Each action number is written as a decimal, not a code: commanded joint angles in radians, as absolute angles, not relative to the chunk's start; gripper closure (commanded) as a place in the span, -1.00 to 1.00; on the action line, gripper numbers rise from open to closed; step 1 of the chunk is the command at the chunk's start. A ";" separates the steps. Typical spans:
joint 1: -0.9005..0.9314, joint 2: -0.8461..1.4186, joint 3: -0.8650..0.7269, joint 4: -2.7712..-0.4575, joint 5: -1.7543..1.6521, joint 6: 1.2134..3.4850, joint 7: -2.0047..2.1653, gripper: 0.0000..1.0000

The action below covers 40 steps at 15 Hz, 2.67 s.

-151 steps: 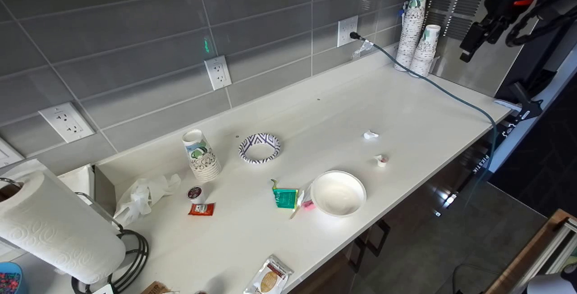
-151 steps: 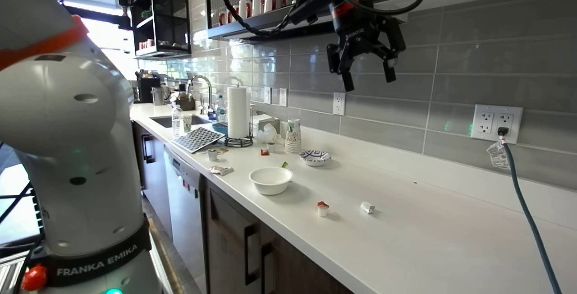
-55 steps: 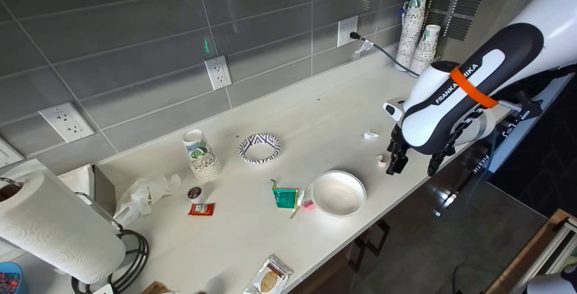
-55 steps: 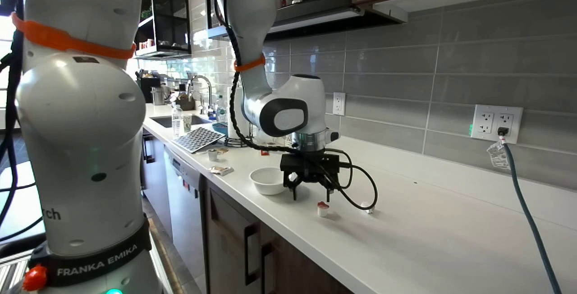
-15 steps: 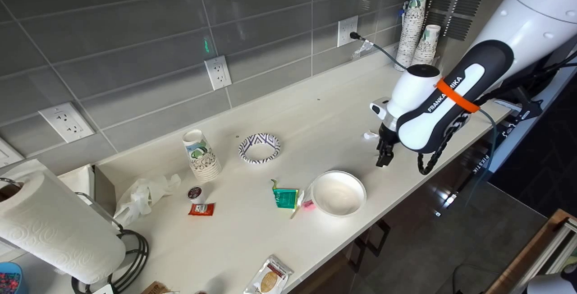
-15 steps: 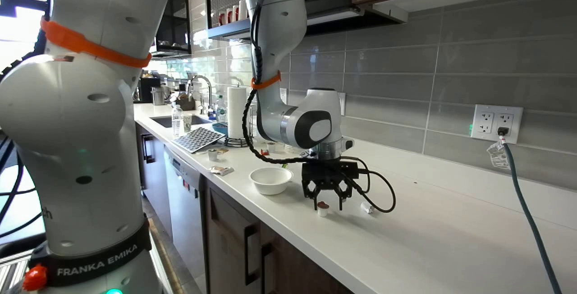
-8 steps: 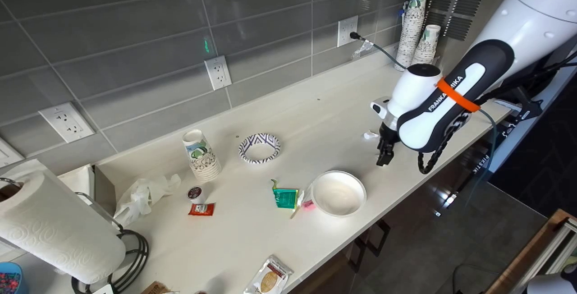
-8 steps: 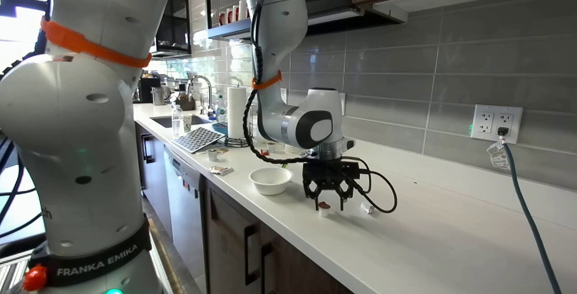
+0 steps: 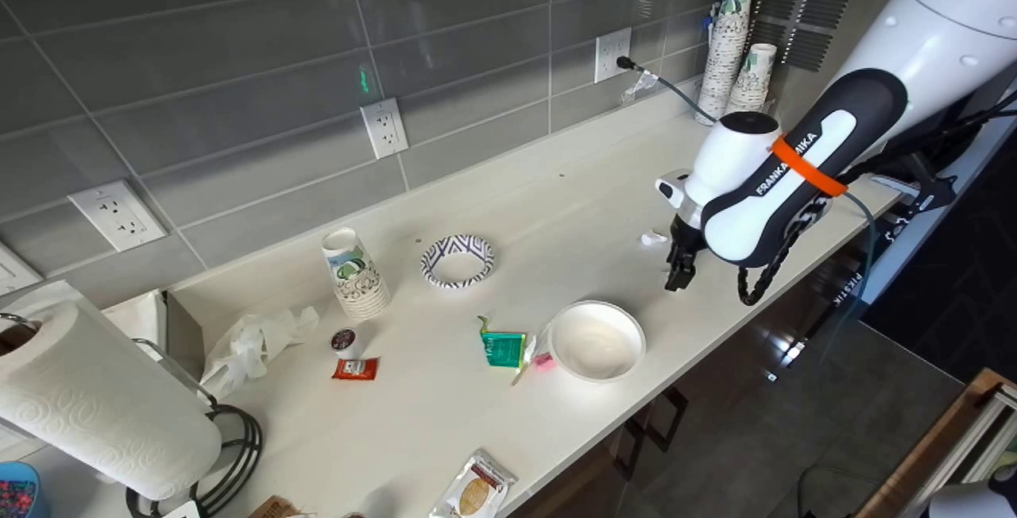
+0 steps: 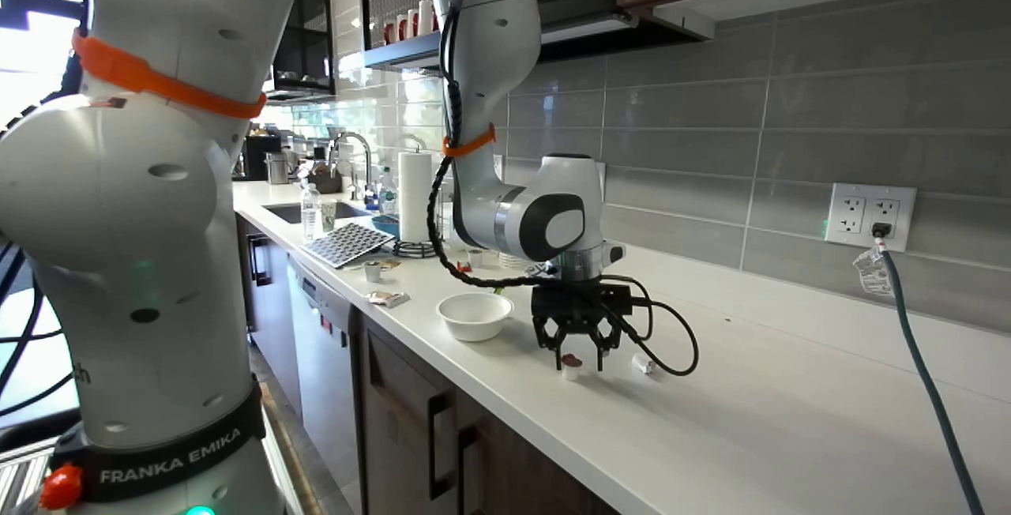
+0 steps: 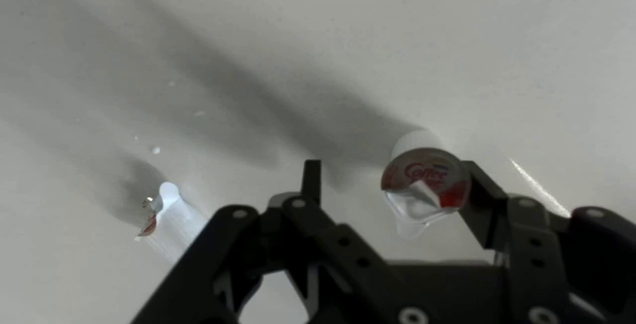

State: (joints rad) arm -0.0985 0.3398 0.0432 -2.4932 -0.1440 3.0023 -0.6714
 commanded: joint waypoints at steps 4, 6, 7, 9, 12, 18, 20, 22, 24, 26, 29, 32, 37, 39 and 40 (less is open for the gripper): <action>-0.116 0.339 0.054 -2.500 -0.176 3.006 -0.639 -0.19; -0.118 0.339 0.054 -2.500 -0.176 3.005 -0.639 -0.18; -0.118 0.339 0.055 -2.500 -0.176 3.005 -0.640 -0.16; -0.119 0.339 0.055 -2.499 -0.176 3.005 -0.639 -0.04; -0.118 0.339 0.054 -2.499 -0.176 3.004 -0.639 -0.03; -0.118 0.339 0.056 -2.498 -0.176 3.004 -0.639 0.03; -0.118 0.338 0.056 -2.498 -0.176 3.004 -0.639 0.04; -0.118 0.338 0.057 -2.499 -0.175 3.004 -0.639 0.02; -0.118 0.337 0.058 -2.499 -0.175 3.003 -0.639 0.03; -0.118 0.337 0.059 -2.499 -0.175 3.003 -0.639 0.05; -0.119 0.336 0.061 -2.499 -0.174 3.002 -0.640 0.06; -0.120 0.335 0.062 -2.499 -0.174 3.002 -0.640 0.07; -0.114 0.329 0.051 -2.500 -0.180 2.998 -0.635 -0.65; -0.114 0.327 0.050 -2.500 -0.181 2.997 -0.634 -0.79; -0.113 0.326 0.049 -2.500 -0.181 2.997 -0.634 -0.73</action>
